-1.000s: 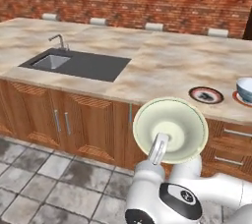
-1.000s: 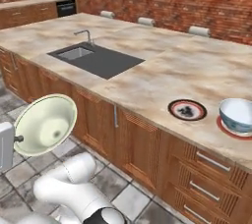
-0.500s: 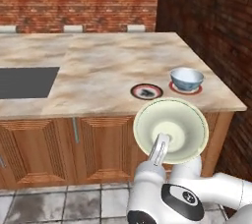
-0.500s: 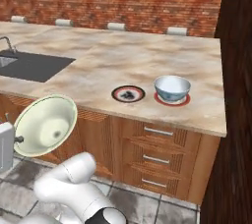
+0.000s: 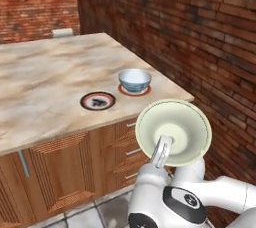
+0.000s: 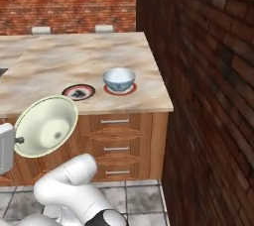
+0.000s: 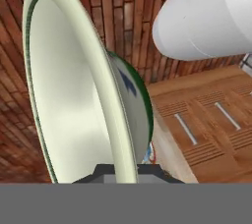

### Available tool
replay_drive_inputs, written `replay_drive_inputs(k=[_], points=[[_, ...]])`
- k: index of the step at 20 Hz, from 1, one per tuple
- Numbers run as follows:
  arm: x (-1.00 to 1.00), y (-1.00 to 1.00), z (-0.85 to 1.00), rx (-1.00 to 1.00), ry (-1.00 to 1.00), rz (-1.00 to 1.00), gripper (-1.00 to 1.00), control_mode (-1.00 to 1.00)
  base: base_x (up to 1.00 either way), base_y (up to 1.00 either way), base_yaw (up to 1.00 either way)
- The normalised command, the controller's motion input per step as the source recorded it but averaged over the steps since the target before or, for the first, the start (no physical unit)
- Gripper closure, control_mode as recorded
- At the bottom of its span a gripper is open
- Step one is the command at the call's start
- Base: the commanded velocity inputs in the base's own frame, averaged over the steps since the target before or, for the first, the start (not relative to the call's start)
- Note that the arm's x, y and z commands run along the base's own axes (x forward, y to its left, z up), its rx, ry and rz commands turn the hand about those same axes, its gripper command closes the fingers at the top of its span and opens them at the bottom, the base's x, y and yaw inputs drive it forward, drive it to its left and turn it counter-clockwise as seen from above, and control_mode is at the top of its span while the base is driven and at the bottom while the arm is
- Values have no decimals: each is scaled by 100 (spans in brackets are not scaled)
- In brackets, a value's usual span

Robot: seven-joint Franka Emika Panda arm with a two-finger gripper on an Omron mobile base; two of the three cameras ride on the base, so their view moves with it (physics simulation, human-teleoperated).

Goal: Move the bowls from the cabinet to the plates on the dining table.

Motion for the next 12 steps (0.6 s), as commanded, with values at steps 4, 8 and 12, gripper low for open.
replay_drive_inputs(k=[4, 8, 12], points=[[0, 0, 0, 0, 0, 0, 100, 100, -5, 73, -40], [0, 0, 0, 0, 0, 0, 100, 100, -4, 84, -33], [0, 0, 0, 0, 0, 0, 100, 100, 0, 39, -36]])
